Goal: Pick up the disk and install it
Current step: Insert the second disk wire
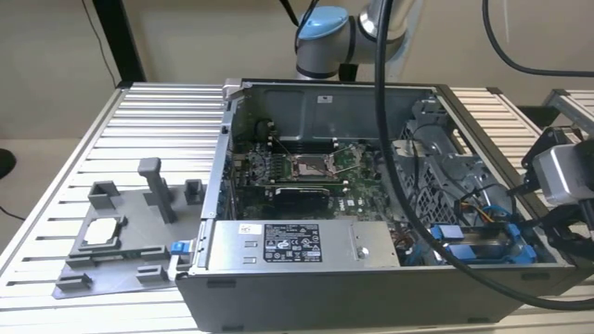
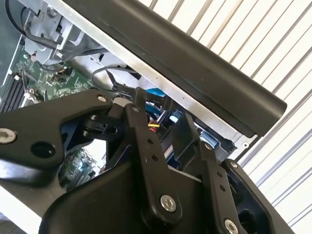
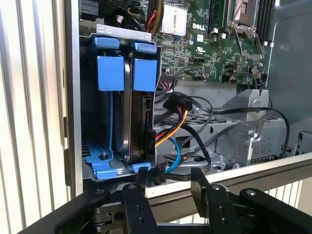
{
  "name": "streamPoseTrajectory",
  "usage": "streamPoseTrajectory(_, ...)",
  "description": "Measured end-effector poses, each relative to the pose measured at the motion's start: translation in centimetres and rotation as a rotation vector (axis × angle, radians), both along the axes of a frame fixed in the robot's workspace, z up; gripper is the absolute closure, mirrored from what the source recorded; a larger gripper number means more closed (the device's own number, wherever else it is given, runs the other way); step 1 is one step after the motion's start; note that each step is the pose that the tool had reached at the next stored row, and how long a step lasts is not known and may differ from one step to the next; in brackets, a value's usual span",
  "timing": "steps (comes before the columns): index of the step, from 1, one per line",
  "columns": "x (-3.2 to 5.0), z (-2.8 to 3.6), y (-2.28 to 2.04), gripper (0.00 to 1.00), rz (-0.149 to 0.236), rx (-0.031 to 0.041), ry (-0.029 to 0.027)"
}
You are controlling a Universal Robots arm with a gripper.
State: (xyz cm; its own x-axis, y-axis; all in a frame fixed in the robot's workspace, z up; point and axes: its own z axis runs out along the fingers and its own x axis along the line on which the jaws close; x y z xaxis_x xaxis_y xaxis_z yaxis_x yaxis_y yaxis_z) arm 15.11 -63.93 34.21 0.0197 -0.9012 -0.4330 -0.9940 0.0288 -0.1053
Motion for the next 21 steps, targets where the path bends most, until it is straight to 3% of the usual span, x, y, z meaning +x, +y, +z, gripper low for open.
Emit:
streamPoseTrajectory(7, -0.15, 0.74, 0.16, 0.0, -0.01, 0.0029, 0.0027)
streamPoseTrajectory(11, -0.16, 0.72, 0.73, 0.0, -0.013, 0.0037, -0.0071)
streamPoseTrajectory(15, 0.0, 0.72, 1.06, 0.0, -0.013, 0.0133, -0.024)
streamPoseTrajectory(21, 0.76, 0.68, 1.56, 0.0, -0.013, 0.0289, -0.0659)
